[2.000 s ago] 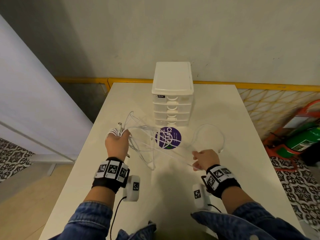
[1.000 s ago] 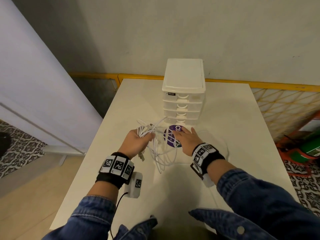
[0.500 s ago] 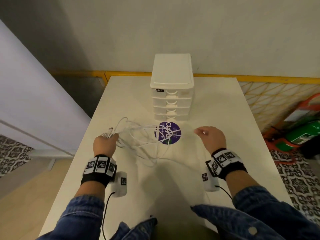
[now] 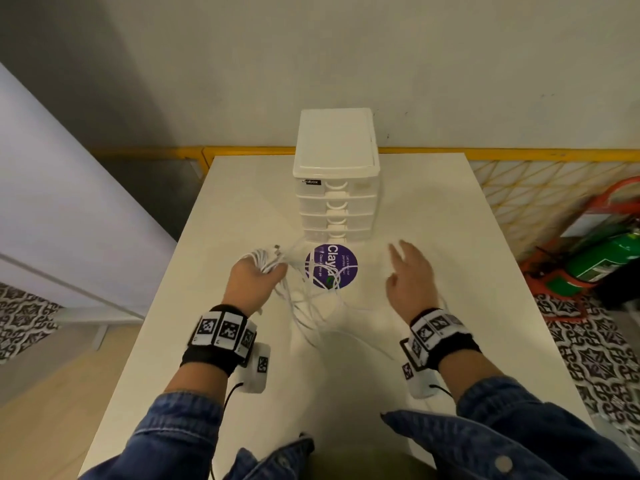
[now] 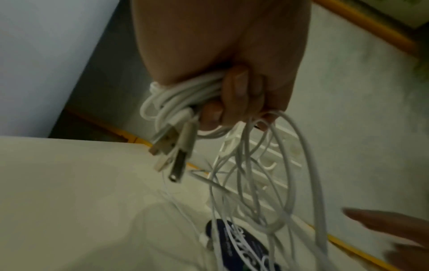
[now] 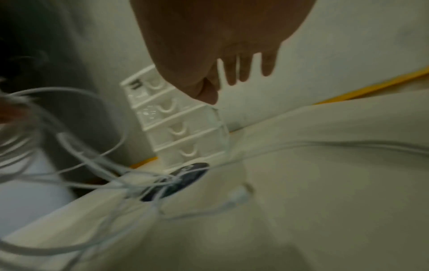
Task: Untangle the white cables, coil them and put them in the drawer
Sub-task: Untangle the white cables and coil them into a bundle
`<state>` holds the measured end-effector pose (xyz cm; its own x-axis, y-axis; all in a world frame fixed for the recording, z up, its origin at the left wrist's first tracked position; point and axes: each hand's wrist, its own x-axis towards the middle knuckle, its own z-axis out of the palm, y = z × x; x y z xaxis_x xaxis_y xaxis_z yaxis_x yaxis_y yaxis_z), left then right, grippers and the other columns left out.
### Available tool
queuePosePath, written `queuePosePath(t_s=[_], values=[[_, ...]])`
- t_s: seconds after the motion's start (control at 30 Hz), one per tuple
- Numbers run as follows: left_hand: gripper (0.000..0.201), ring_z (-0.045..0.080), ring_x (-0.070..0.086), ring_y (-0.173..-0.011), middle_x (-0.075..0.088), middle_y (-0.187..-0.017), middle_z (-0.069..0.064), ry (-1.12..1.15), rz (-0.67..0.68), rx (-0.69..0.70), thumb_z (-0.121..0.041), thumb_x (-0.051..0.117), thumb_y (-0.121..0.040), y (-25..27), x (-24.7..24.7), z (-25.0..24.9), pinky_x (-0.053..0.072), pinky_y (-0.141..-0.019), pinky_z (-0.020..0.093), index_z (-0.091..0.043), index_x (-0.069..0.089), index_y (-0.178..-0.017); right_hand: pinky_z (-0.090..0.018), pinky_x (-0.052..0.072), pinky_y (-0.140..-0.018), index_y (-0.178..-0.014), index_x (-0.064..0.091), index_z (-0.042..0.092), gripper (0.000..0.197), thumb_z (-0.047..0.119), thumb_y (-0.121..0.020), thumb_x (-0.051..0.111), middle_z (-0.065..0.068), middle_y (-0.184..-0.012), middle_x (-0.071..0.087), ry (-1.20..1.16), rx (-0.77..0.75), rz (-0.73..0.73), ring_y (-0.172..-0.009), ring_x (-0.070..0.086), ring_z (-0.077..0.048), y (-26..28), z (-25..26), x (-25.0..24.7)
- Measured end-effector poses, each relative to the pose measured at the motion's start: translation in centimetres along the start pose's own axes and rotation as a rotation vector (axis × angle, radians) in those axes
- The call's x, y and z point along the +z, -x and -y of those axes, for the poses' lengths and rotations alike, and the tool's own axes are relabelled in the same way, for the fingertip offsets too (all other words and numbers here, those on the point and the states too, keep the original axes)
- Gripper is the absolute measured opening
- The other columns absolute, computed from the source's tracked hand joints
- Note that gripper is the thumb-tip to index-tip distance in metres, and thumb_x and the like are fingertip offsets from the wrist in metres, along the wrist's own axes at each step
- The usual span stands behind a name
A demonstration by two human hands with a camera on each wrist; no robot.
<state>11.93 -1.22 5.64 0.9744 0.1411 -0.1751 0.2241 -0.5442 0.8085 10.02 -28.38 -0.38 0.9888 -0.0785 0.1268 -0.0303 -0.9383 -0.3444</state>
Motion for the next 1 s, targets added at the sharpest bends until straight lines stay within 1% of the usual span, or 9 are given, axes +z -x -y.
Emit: queuePosePath(t_s=[0.07, 0.17, 0.23, 0.33, 0.47, 0.63, 0.8, 0.93, 1.0], values=[[0.033, 0.032, 0.06, -0.056, 0.057, -0.065, 0.014, 0.004, 0.056, 0.026, -0.024, 0.07, -0.082, 0.2, -0.1, -0.4, 0.054, -0.047, 0.05, 0.008, 0.06, -0.084, -0.039, 0.013, -0.117, -0.146, 0.028, 0.015, 0.066, 0.0, -0.084, 0.045, -0.009, -0.155, 0.021, 0.009, -0.206, 0.103, -0.143, 0.016, -0.026, -0.8, 2.6, 0.5], [0.03, 0.021, 0.052, -0.043, 0.05, -0.056, 0.009, 0.036, 0.115, -0.002, -0.023, 0.071, -0.083, 0.4, -0.8, -0.5, 0.052, -0.041, 0.044, 0.005, 0.06, -0.083, -0.04, 0.009, -0.118, -0.149, 0.011, 0.022, 0.069, 0.001, -0.089, 0.038, 0.001, -0.158, 0.011, 0.141, -0.255, 0.396, -0.145, 0.005, -0.019, -1.7, 4.3, 1.9], [0.026, 0.014, 0.05, -0.037, 0.049, -0.055, 0.007, 0.056, 0.088, -0.014, -0.022, 0.071, -0.083, 0.7, -1.7, -0.1, 0.05, -0.037, 0.035, 0.002, 0.06, -0.081, -0.042, 0.019, -0.115, -0.147, 0.022, 0.02, 0.059, 0.009, -0.092, 0.042, -0.005, -0.152, 0.029, 0.187, -0.222, 0.52, -0.142, 0.02, -0.023, -1.8, 4.3, 2.7], [0.021, 0.015, 0.052, -0.04, 0.051, -0.054, 0.006, 0.084, -0.03, -0.036, -0.019, 0.071, -0.083, 0.5, -2.7, 1.1, 0.048, -0.035, 0.032, -0.001, 0.062, -0.079, -0.034, 0.039, -0.098, -0.123, 0.058, 0.02, 0.03, 0.025, -0.095, 0.047, -0.006, -0.125, 0.059, 0.21, -0.19, 0.612, -0.117, 0.052, -0.026, -1.4, 3.8, 3.1], [0.026, 0.032, 0.061, -0.06, 0.058, -0.063, 0.011, 0.052, -0.169, -0.125, -0.022, 0.07, -0.082, 0.0, -3.7, 3.2, 0.056, -0.051, 0.044, 0.003, 0.063, -0.087, -0.031, 0.044, -0.09, -0.111, 0.068, 0.018, 0.027, 0.03, -0.094, 0.051, -0.006, -0.115, 0.067, -0.181, -0.012, 0.442, -0.106, 0.06, -0.025, -0.8, 2.3, 2.8], [0.028, 0.033, 0.058, -0.066, 0.057, -0.065, 0.016, 0.095, -0.297, -0.243, -0.021, 0.066, -0.081, -0.3, -4.6, 4.9, 0.052, -0.064, 0.044, 0.006, 0.061, -0.081, -0.036, 0.045, -0.092, -0.118, 0.063, 0.013, 0.033, 0.029, -0.098, 0.042, -0.012, -0.118, 0.065, -0.137, 0.226, 0.207, -0.109, 0.058, -0.031, -1.3, -1.3, 0.7], [0.026, 0.028, 0.052, -0.06, 0.054, -0.062, 0.015, 0.133, -0.281, -0.232, -0.02, 0.065, -0.084, -0.1, -4.1, 4.5, 0.043, -0.052, 0.031, 0.003, 0.057, -0.073, -0.035, 0.044, -0.083, -0.114, 0.063, 0.01, 0.034, 0.026, -0.099, 0.037, -0.015, -0.113, 0.065, -0.118, 0.405, 0.122, -0.104, 0.058, -0.033, -0.3, -3.7, -0.2], [0.026, 0.033, 0.061, -0.069, 0.063, -0.073, 0.016, 0.114, -0.327, -0.237, -0.026, 0.065, -0.078, -0.5, -4.7, 4.8, 0.055, -0.065, 0.044, -0.001, 0.061, -0.078, -0.038, 0.043, -0.085, -0.114, 0.062, 0.005, 0.036, 0.024, -0.1, 0.036, -0.019, -0.116, 0.063, -0.162, 0.55, -0.023, -0.105, 0.057, -0.037, 0.0, -4.8, -2.1], [0.024, 0.037, 0.063, -0.069, 0.063, -0.076, 0.018, 0.109, -0.355, -0.258, -0.026, 0.063, -0.079, -0.4, -5.5, 5.0, 0.057, -0.058, 0.048, -0.003, 0.059, -0.077, -0.04, 0.043, -0.087, -0.113, 0.062, 0.001, 0.039, 0.025, -0.101, 0.035, -0.023, -0.116, 0.062, -0.141, 0.606, -0.047, -0.105, 0.056, -0.039, 0.1, -6.0, -3.2]])
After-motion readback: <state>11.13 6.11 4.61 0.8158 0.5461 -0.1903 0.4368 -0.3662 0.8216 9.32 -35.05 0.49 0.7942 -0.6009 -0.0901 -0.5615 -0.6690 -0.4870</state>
